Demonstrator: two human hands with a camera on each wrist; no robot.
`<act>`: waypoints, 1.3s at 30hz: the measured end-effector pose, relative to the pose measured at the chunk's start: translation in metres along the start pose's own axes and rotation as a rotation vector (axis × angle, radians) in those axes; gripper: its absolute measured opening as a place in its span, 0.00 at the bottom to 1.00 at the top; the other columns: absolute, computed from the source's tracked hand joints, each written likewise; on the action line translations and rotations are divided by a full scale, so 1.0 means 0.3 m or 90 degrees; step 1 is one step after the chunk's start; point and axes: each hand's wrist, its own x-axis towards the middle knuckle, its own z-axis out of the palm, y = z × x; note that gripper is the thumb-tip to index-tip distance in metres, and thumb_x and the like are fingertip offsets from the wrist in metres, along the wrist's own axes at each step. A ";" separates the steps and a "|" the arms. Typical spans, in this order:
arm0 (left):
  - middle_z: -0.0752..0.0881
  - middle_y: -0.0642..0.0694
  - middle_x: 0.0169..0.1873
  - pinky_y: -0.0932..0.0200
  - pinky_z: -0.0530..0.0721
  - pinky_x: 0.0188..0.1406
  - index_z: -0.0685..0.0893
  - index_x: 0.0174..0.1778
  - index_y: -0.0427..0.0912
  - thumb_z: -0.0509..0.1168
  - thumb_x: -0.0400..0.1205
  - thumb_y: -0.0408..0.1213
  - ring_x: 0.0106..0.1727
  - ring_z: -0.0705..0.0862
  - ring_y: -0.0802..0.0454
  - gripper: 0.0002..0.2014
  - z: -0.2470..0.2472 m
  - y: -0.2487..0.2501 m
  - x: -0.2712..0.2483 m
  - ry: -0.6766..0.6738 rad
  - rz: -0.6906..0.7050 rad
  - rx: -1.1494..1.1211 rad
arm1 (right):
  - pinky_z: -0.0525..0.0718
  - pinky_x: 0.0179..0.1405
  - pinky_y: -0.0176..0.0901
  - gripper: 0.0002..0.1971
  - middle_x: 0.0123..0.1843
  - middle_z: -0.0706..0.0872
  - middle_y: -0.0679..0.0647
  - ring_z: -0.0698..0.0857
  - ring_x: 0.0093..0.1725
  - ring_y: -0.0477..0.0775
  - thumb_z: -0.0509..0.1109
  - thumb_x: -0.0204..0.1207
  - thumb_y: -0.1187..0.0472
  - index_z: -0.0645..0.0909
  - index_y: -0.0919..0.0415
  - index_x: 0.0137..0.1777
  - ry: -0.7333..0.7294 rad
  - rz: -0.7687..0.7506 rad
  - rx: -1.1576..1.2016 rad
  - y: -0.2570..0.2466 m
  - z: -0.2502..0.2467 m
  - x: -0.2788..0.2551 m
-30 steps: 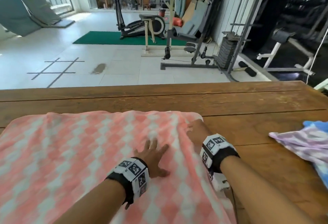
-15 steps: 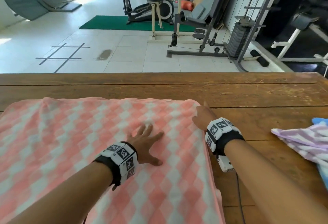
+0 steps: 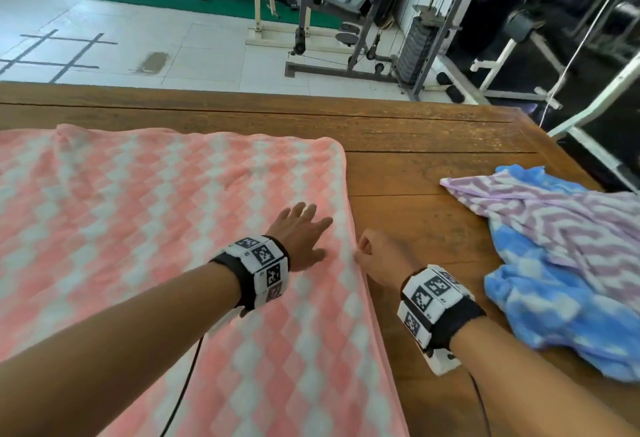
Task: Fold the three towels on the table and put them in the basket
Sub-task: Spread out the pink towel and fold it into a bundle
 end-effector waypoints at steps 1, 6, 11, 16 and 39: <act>0.52 0.37 0.83 0.41 0.54 0.81 0.52 0.84 0.51 0.57 0.84 0.55 0.83 0.50 0.38 0.34 0.008 0.029 -0.026 -0.005 -0.002 0.000 | 0.83 0.51 0.52 0.08 0.49 0.84 0.55 0.82 0.49 0.59 0.66 0.78 0.54 0.77 0.58 0.49 -0.016 0.016 0.003 0.015 0.010 -0.062; 0.47 0.37 0.83 0.34 0.47 0.81 0.50 0.84 0.53 0.58 0.82 0.60 0.84 0.43 0.36 0.38 0.071 0.136 -0.141 -0.026 -0.005 0.004 | 0.76 0.40 0.45 0.11 0.41 0.84 0.58 0.82 0.42 0.57 0.66 0.78 0.54 0.78 0.62 0.42 -0.114 0.060 0.034 0.062 0.089 -0.355; 0.41 0.37 0.83 0.24 0.43 0.77 0.46 0.83 0.57 0.61 0.75 0.68 0.83 0.38 0.35 0.46 0.158 0.226 -0.188 -0.065 -0.049 -0.005 | 0.80 0.41 0.44 0.17 0.44 0.89 0.61 0.88 0.45 0.59 0.67 0.78 0.51 0.86 0.68 0.45 -0.147 0.120 0.088 0.103 0.185 -0.560; 0.41 0.35 0.83 0.22 0.47 0.75 0.44 0.83 0.56 0.60 0.76 0.68 0.83 0.40 0.33 0.46 0.201 0.302 -0.235 -0.063 -0.099 -0.015 | 0.74 0.44 0.41 0.11 0.46 0.76 0.50 0.77 0.46 0.50 0.72 0.76 0.52 0.74 0.55 0.50 -0.158 0.185 0.088 0.102 0.231 -0.703; 0.46 0.43 0.84 0.30 0.49 0.79 0.47 0.84 0.57 0.46 0.77 0.73 0.84 0.45 0.38 0.41 0.244 0.305 -0.358 -0.058 -0.040 -0.023 | 0.64 0.27 0.41 0.23 0.26 0.68 0.50 0.68 0.26 0.48 0.63 0.83 0.50 0.66 0.56 0.26 -0.155 0.181 0.114 0.156 0.211 -0.946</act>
